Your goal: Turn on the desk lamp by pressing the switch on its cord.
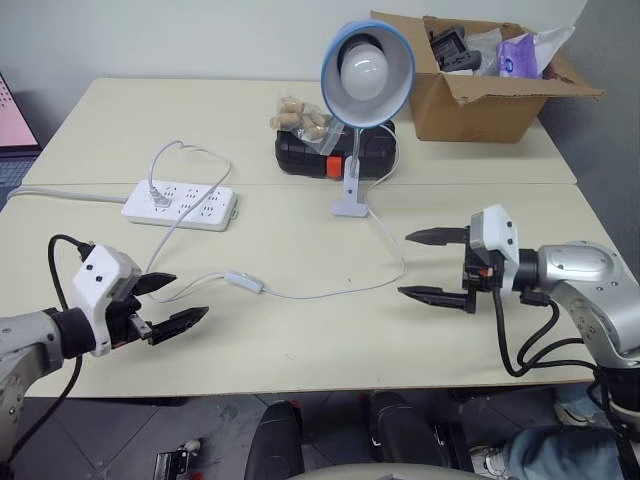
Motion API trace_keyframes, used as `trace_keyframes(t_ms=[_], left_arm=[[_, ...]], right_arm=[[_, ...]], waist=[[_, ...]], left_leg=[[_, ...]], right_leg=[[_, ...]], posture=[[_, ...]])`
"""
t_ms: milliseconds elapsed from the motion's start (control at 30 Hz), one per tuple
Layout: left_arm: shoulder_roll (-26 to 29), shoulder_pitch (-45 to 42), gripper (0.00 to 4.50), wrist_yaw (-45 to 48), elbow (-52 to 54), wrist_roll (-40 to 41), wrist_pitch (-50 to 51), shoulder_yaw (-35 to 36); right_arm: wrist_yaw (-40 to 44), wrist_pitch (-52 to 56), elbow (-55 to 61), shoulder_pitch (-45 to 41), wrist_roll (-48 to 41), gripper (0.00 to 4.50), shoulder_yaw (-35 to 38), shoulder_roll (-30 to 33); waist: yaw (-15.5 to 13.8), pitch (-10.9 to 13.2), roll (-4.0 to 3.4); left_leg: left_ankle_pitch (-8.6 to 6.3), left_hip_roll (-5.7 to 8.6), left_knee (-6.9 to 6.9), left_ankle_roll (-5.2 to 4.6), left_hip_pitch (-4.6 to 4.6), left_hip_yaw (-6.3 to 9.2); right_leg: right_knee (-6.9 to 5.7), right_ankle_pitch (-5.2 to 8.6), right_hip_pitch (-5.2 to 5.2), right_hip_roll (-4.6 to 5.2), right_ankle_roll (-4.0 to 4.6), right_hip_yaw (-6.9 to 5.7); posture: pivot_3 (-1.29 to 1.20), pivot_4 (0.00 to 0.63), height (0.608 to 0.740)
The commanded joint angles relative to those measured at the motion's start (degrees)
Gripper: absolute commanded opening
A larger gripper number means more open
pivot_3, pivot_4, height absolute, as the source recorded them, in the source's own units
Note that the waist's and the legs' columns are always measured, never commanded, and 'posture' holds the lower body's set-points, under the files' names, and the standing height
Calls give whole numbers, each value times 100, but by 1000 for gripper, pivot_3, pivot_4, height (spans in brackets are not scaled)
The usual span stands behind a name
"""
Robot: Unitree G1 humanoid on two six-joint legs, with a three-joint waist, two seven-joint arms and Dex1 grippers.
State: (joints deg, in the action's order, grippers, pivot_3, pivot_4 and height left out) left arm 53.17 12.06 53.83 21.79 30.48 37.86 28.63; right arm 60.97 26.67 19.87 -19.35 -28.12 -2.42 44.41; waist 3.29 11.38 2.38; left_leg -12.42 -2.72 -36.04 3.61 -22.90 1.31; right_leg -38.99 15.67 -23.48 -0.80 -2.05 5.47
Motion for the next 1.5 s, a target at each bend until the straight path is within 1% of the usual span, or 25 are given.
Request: trace_keyframes(t_ms=[33, 233, 333, 433, 567, 667, 800, 933, 1033, 1167, 1467, 1500], left_arm=[[-80, -88, 4474, -128, 122, 198, 110, 234], [-66, -587, 4474, 107, -221, 628, 331, -19], [-51, -1075, 4474, 181, -598, 657, 378, -351], [-78, -1966, 4474, 431, -1439, 645, 586, -993], [-110, -3021, 4474, 902, -2598, 410, 694, -1797], [-106, -3547, 4474, 1218, -3255, 222, 685, -2233], [-63, -4083, 4474, 1814, -4015, -239, 508, -2944], [7, -4359, 4474, 2386, -4442, -620, 377, -3471], [23, -4477, 4474, 2679, -4657, -829, 295, -3682], [-56, -4562, 4474, 2886, -4781, -971, 239, -3778], [-70, -4390, 4474, 3101, -4500, -1002, 384, -3798], [-70, -4374, 4110, 3097, -4475, -1001, 397, -3793]], right_arm=[[10, -130, 60, -182, 101, 4500, -51, -35], [-209, 89, 339, -213, 155, 4500, -154, -106], [-417, 316, 540, -256, 179, 4500, -241, -150], [-617, 629, 787, -311, 210, 4500, -358, -157], [-733, 835, 1078, -325, 142, 4500, -376, -148], [-772, 945, 1248, -311, 107, 4500, -363, -133], [-858, 1066, 1492, -253, 97, 4500, -350, -117], [-933, 1186, 1717, -151, 72, 4500, -270, -34], [-977, 1258, 1839, -98, 27, 4500, -200, 22], [-1044, 1339, 1961, -20, -32, 4500, -109, 72], [-1049, 1267, 1948, 32, -54, 4500, -71, 202], [-1041, 1251, 1934, 30, -52, 4500, -70, 213]], waist=[[0, 0, 0], [-2, 0, 0], [-3, 0, 0], [-13, 0, 0], [-18, -1, 0], [-15, -1, 0], [3, -1, 0], [-2, -1, 0], [-5, -1, 0], [-4, -1, 0], [-4, -1, 0], [-4, -2, 0]], left_leg=[[0, 0, 0, 0, 0, 0], [0, 1, -1, 0, -2, 1], [0, 2, -1, 0, -1, 2], [0, 4, 0, 0, -1, 0], [1, 3, -3, 0, -3, 9], [1, 4, -4, -1, -10, 8], [0, 3, 0, -1, -12, 7], [0, 2, 1, -1, -14, 10], [0, 3, -2, -1, -15, 8], [0, 3, -2, -1, -13, 8], [0, 3, -3, -1, -13, 8], [0, 3, -3, -1, -13, 8]], right_leg=[[0, 0, 0, 0, 0, 0], [0, -7, 1, 0, -11, -2], [0, -8, 0, -1, -15, -2], [-2, -18, 1, -1, -32, 0], [-3, -23, 0, -8, -38, -9], [1, -24, -1, -8, -39, -9], [1, -21, -7, -10, -35, -8], [-1, -19, -10, -12, -31, -10], [-1, -19, -8, -11, -32, -8], [-2, -20, -7, -10, -33, -7], [-3, -20, -6, -10, -34, -6], [-3, -20, -6, -9, -34, -6]], posture=[[0, 150, 740], [0, 150, 740], [0, 150, 740], [0, 150, 740], [0, 150, 740], [0, 150, 740], [0, 150, 740], [0, 150, 740], [0, 150, 740], [0, 150, 740], [0, 150, 740], [0, 150, 740]])
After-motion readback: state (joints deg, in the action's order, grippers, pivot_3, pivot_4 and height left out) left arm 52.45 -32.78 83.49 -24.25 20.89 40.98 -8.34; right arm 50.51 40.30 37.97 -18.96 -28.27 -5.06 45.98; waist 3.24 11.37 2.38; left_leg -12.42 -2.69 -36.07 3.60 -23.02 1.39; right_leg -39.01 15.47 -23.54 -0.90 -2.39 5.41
